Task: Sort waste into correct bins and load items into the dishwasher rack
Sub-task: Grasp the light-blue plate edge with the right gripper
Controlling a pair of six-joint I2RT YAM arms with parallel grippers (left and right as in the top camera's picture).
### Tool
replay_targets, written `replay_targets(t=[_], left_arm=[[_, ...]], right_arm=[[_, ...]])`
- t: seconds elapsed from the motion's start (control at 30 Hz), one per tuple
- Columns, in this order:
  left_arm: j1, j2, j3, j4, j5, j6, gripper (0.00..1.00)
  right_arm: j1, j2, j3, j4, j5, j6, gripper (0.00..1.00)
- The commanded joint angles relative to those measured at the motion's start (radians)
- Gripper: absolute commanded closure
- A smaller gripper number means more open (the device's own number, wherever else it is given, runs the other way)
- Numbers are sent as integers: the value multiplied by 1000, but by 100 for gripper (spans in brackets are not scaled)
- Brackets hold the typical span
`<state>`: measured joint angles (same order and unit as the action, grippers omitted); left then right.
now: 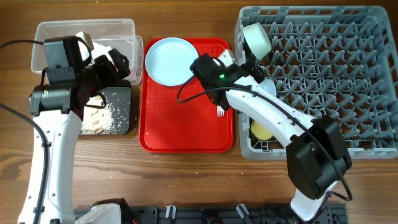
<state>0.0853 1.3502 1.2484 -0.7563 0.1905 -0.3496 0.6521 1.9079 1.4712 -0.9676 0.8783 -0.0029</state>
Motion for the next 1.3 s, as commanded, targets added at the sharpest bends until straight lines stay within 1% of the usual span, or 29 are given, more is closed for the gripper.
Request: replay_targets(t=[0.0, 0.07, 0.13, 0.23, 0.3, 0.33, 0.37, 0.4, 0.43, 0.5, 0.6, 0.63, 0.7, 0.73, 0.77, 0.8, 0.93, 1.0, 1.13, 1.27], left_arm=[[4, 5, 16, 3, -5, 4, 0], [4, 5, 16, 3, -6, 4, 0], [4, 5, 16, 3, -6, 4, 0], [4, 5, 16, 3, -6, 4, 0], [4, 5, 16, 3, -6, 4, 0], [4, 5, 16, 3, -6, 4, 0], [4, 5, 16, 3, -5, 4, 0], [4, 5, 16, 3, -6, 4, 0], [4, 5, 16, 3, -6, 4, 0], [4, 5, 16, 3, -6, 4, 0], [4, 5, 16, 3, -6, 4, 0], [4, 5, 16, 3, -6, 4, 0], [4, 5, 16, 3, -6, 4, 0], [4, 5, 16, 3, -6, 4, 0], [4, 5, 16, 3, -6, 4, 0], [4, 5, 16, 3, -6, 4, 0], [4, 5, 16, 3, -6, 4, 0], [4, 5, 16, 3, -6, 4, 0], [4, 5, 16, 3, -6, 4, 0], [4, 5, 16, 3, -6, 4, 0]], right_arm=[[5, -26, 79, 20, -118, -13, 24], [5, -40, 117, 40, -164, -24, 16], [2, -48, 169, 60, -252, -25, 9], [-16, -50, 228, 146, -521, -24, 9], [-31, -49, 227, 219, -727, -22, 8], [-38, -49, 224, 248, -827, -20, 5], [-46, -48, 219, 276, -897, -16, 5], [-52, -46, 212, 304, -941, 14, 2], [-58, -41, 201, 337, -950, 76, 0], [-67, -19, 172, 402, -948, 170, 0], [-67, 18, 141, 446, -961, 245, 0], [-67, 31, 139, 438, -979, 279, 1], [-67, 51, 139, 426, -1019, 323, 17], [-67, 62, 139, 425, -1016, 336, 23], [-67, 66, 139, 426, -1001, 361, 26], [-68, 76, 139, 429, -977, 402, 27], [-68, 121, 138, 430, -835, 644, 29], [-67, 158, 138, 441, -808, 739, 34], [-67, 236, 138, 483, -807, 792, 39], [-67, 306, 138, 515, -808, 824, 46]])
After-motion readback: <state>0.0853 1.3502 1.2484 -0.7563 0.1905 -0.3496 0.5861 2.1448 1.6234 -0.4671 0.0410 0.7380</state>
